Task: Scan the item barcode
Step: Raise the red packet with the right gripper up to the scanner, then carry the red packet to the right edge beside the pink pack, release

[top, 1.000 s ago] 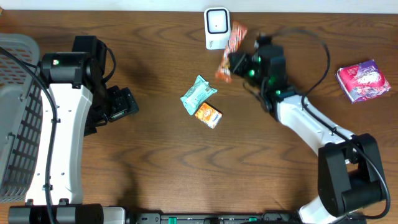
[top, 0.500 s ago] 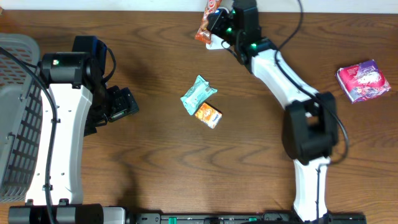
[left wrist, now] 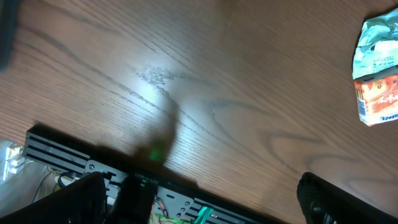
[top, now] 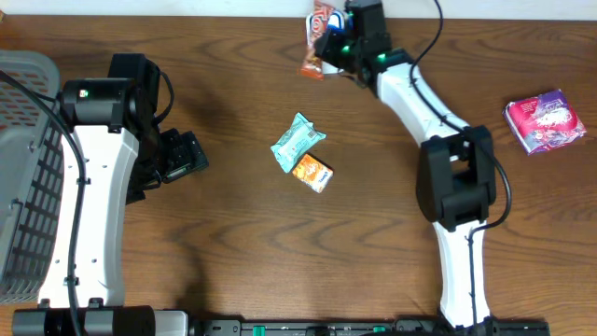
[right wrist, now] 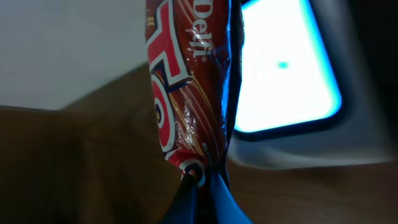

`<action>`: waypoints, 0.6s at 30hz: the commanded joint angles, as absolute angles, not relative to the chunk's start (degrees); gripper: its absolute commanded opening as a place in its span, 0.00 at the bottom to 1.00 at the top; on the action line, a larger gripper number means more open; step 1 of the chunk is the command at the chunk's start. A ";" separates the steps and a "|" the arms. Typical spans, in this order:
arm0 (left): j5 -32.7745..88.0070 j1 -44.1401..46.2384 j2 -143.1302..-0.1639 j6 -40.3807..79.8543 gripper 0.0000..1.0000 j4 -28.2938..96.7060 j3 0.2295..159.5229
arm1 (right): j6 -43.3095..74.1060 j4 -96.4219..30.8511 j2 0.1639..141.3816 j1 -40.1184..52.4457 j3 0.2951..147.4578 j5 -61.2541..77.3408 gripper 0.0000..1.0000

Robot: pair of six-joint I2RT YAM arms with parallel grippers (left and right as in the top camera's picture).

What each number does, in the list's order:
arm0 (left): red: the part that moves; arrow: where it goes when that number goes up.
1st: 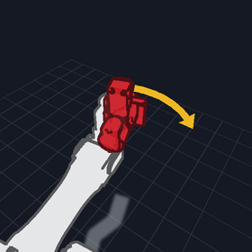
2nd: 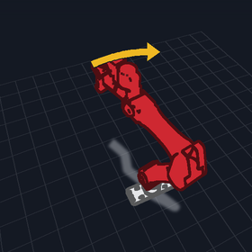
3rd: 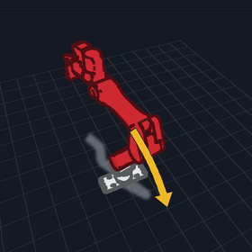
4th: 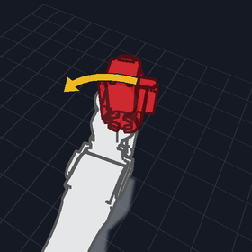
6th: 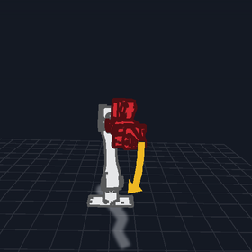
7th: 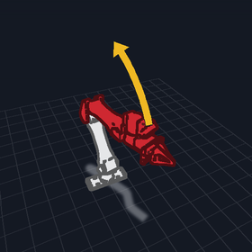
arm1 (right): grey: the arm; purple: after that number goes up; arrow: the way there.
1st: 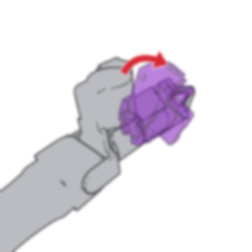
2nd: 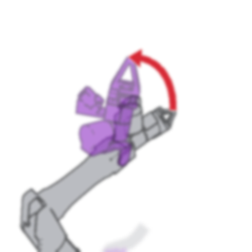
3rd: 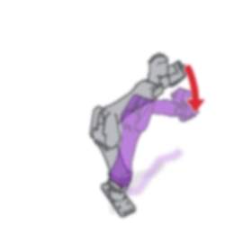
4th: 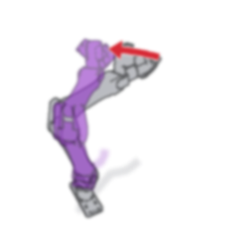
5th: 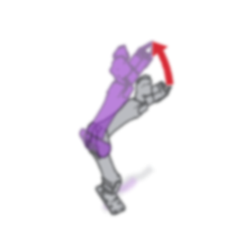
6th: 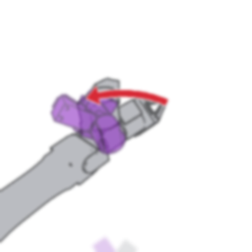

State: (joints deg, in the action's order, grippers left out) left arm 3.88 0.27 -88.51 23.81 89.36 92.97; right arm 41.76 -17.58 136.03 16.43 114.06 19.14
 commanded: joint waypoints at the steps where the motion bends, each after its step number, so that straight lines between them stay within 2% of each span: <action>1: 2.96 0.16 -88.73 24.08 0.98 89.49 92.84 | 35.11 -22.28 132.16 11.31 115.68 19.86 0.01; 6: 2.96 0.16 -88.73 24.08 0.98 89.49 92.84 | 26.94 -33.74 127.39 2.94 115.68 19.86 0.01; 10: 2.96 0.16 -88.73 24.08 0.98 89.49 92.84 | 15.22 -44.99 124.66 -4.29 115.68 19.81 0.01; 18: 2.96 0.16 -88.73 24.08 0.98 89.49 92.84 | -1.56 -59.75 126.50 -14.33 114.32 15.38 0.01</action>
